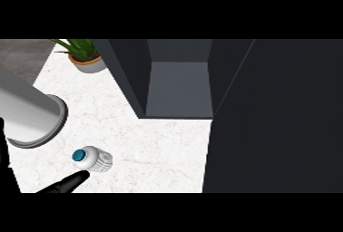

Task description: Pick up the bottled water, place it into the cabinet and close the cabinet

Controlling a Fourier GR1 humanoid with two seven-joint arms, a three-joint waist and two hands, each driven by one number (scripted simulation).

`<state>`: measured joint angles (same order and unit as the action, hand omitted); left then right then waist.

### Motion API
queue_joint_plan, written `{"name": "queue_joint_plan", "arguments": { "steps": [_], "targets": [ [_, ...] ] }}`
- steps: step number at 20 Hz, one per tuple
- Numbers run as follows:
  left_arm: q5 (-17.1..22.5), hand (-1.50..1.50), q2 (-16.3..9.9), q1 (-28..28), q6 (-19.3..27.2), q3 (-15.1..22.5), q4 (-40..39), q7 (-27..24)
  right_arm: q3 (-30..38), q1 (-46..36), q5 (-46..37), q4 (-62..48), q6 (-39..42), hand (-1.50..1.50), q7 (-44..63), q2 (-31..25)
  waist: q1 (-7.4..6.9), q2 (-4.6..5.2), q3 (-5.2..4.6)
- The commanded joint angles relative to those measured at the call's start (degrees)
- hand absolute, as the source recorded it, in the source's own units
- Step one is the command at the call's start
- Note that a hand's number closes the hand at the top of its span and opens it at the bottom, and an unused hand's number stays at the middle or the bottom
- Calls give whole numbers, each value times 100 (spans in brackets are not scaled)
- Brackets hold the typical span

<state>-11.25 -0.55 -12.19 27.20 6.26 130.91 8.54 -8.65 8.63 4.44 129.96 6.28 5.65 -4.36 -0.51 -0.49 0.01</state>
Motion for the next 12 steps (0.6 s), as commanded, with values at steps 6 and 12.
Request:
{"name": "queue_joint_plan", "arguments": {
  "steps": [6, 12],
  "targets": [
    [-1723, -150, 53, -1242, 1162, 1856, 1671, 1133, -944, 780, -255, 1245, -23, -150, 666, 50, 30, -3, 11],
    [-2024, -150, -57, -1589, 1626, 2561, 1552, 1052, -1314, 792, -565, 1718, -275, -150, 1121, 149, 16, -5, 10]
  ]
}}
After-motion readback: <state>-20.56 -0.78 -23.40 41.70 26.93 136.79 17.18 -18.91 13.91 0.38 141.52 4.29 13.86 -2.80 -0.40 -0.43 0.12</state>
